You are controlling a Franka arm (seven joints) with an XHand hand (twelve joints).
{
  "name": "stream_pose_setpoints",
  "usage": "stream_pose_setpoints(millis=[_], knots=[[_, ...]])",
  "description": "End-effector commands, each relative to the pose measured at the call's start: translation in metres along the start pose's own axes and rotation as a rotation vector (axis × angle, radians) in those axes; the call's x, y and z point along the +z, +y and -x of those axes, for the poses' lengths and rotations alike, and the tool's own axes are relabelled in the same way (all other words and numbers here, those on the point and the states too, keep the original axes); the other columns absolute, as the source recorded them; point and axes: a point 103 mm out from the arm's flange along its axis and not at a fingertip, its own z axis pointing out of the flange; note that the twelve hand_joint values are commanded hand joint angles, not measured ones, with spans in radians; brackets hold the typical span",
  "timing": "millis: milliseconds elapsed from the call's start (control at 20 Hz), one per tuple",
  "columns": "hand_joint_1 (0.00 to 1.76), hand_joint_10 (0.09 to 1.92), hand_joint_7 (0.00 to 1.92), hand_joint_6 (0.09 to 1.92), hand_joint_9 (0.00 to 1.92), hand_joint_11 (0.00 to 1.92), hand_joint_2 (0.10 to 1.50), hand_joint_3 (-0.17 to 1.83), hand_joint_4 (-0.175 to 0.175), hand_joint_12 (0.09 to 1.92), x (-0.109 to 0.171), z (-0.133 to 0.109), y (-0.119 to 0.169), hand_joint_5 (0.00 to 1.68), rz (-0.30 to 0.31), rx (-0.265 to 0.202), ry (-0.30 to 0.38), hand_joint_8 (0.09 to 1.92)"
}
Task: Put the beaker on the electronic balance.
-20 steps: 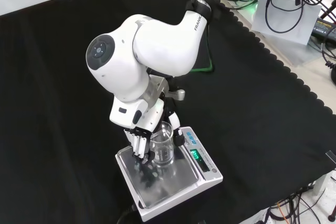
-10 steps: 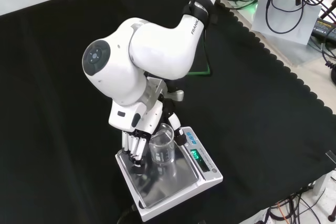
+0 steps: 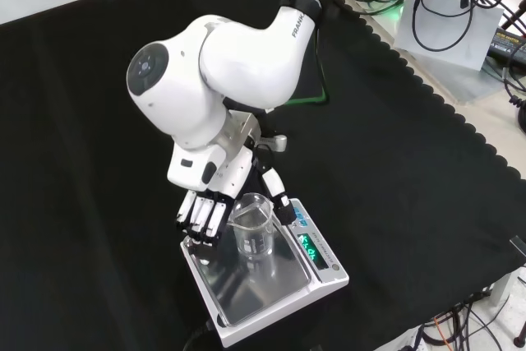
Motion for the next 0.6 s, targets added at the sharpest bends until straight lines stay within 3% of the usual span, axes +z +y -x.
stream_pose_setpoints(millis=[50,600], knots=[[0.77,0.92,0.01,0.09,0.25,0.00,0.58,0.38,0.061,1.54,-0.014,0.027,-0.032,0.02,0.289,0.024,0.112,0.77],[0.76,0.92,0.02,0.09,0.28,0.00,0.59,0.37,0.059,1.55,-0.032,0.051,-0.051,0.03,0.356,0.064,0.133,0.79]])
